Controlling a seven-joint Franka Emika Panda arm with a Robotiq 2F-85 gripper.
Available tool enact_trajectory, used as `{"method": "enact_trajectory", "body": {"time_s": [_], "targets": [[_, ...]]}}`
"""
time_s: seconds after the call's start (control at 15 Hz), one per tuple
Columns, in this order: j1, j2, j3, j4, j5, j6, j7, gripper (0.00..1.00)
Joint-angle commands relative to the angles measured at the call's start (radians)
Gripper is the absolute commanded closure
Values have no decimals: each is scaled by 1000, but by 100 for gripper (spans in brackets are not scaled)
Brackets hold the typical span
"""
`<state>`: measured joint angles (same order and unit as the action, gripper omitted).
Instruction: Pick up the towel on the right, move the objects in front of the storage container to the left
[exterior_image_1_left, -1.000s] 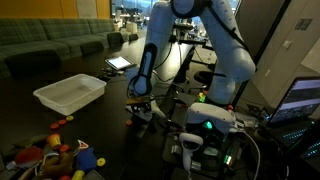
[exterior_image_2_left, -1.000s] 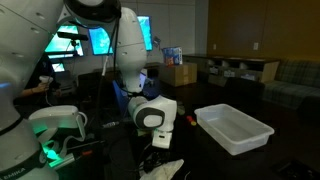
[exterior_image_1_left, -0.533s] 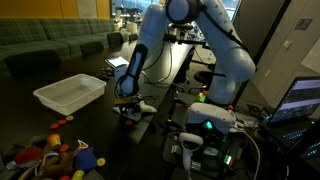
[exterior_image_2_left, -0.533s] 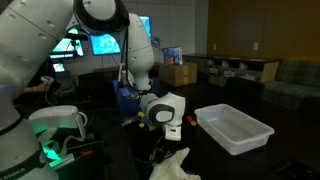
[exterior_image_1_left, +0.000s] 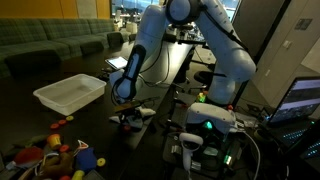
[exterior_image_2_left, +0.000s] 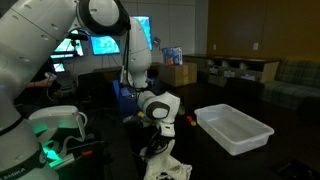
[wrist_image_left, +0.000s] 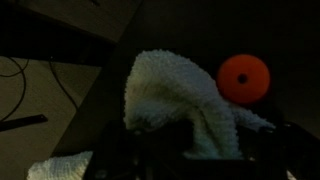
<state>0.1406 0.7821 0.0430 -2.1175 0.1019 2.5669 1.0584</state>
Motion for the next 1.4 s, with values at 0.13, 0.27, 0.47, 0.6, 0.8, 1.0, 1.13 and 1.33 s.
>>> {"method": "enact_trajectory", "body": {"time_s": [0.13,0.27,0.47,0.6,0.8,1.0,1.13,1.33], "targets": [[92,24,14,55,55,-85,12,96],[117,38,30,88,77,-101,17,96],[163,66,48,155,92,-114,39,96],[191,98,62,215,100,-122,51,96],[225,133,84,291,107,-141,69,96],[250,150,109,350,110,-160,76,96],[269,171,118,392,107,-165,80,96],[293,178,116,421,97,-165,85,96]]}}
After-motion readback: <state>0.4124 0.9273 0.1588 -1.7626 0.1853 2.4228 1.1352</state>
